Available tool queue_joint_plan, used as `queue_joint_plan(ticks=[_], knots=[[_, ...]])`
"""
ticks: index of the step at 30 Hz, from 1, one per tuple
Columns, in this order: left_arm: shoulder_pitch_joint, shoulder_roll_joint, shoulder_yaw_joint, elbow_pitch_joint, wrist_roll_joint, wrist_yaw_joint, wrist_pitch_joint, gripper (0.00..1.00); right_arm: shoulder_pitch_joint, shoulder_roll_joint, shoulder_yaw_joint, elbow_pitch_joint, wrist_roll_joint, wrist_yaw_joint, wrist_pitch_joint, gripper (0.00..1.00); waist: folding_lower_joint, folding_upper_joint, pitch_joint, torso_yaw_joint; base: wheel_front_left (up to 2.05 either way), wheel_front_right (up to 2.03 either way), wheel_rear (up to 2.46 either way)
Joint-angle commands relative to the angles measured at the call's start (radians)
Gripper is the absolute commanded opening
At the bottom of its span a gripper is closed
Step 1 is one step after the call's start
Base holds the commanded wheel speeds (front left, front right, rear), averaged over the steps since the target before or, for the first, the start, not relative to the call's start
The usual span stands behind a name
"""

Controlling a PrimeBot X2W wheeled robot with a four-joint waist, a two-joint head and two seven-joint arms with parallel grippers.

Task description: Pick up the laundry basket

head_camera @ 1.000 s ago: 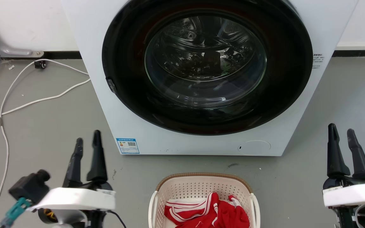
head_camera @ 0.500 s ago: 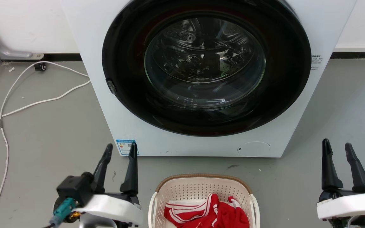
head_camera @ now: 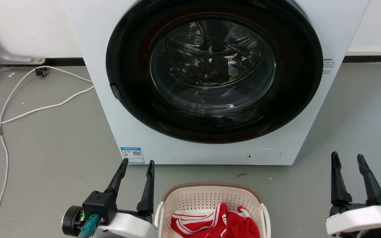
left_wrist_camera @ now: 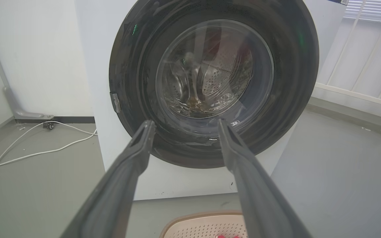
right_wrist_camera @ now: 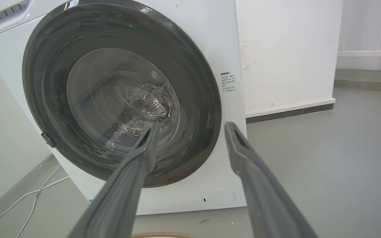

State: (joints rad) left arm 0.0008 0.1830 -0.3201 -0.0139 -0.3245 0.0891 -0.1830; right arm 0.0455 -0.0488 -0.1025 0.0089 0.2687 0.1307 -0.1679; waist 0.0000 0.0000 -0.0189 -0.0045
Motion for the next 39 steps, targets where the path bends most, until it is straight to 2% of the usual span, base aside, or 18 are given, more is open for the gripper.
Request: queue_joint_plan(ticks=[1, 9, 14, 20, 29, 39], knots=[[-0.003, 0.01, -0.012, -0.002, 0.031, 0.011, -0.011, 1.0, 0.005, -0.003, 0.008, -0.007, -0.034, 0.0, -0.007, 1.0, 0.0, 0.0, 0.0, -0.001, 0.0, 0.0, 0.0], [0.001, 0.014, -0.033, 0.009, 0.081, 0.031, -0.026, 1.0, 0.014, -0.003, 0.022, -0.011, -0.107, 0.0, -0.005, 1.0, 0.0, 0.0, 0.001, -0.004, 0.0, 0.0, 0.0], [0.011, -0.003, -0.026, 0.018, 0.083, 0.026, -0.036, 1.0, 0.018, -0.003, 0.024, -0.018, -0.151, 0.0, -0.01, 1.0, 0.0, 0.0, 0.001, -0.002, 0.0, 0.0, 0.0], [0.026, -0.035, 0.007, 0.02, 0.09, -0.004, -0.049, 1.0, 0.024, -0.003, 0.02, -0.026, -0.189, 0.0, -0.02, 1.0, 0.0, 0.0, 0.0, 0.001, 0.0, 0.0, 0.0], [0.041, -0.065, 0.035, 0.031, 0.163, -0.051, -0.066, 1.0, 0.027, -0.003, 0.022, -0.032, -0.245, 0.0, -0.033, 1.0, 0.0, 0.0, -0.001, 0.0, 0.0, 0.0, 0.0], [0.056, -0.092, 0.048, 0.044, 0.249, -0.081, -0.083, 1.0, 0.034, -0.002, 0.019, -0.04, -0.297, 0.0, -0.051, 1.0, 0.0, 0.0, -0.007, -0.002, 0.0, 0.0, 0.0]])
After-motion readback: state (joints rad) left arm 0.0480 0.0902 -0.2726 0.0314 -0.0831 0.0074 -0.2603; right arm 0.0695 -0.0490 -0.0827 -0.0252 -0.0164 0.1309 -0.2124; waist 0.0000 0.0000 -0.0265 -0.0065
